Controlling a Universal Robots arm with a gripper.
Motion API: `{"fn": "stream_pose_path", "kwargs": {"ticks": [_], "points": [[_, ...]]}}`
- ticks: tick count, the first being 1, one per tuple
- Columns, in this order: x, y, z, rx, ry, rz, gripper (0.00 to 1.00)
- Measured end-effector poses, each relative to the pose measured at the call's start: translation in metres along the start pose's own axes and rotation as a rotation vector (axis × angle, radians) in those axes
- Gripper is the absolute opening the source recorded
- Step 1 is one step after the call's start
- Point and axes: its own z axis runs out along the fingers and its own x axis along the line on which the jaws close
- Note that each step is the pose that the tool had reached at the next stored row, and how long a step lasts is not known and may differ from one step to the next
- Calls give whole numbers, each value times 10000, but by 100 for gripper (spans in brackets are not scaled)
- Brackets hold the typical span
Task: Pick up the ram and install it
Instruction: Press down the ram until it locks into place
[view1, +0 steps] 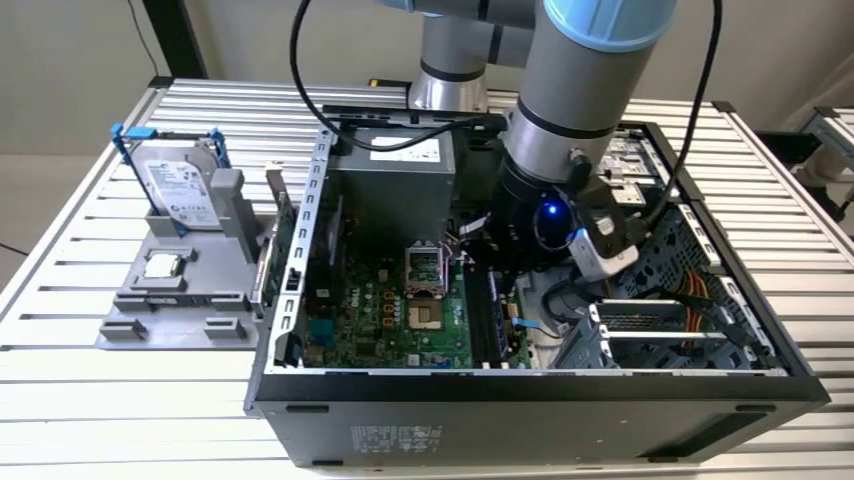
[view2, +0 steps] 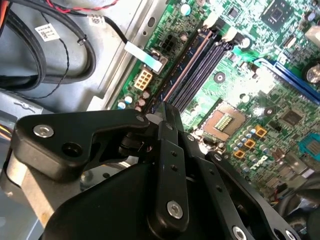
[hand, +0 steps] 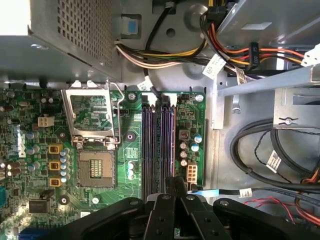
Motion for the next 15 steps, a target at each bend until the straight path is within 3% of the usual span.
{"fn": "stream_pose_path", "kwargs": {"ticks": [6, 15], "points": [[0, 0, 0, 2, -18, -741, 0], [0, 0, 0, 5, -36, -1480, 0]]}}
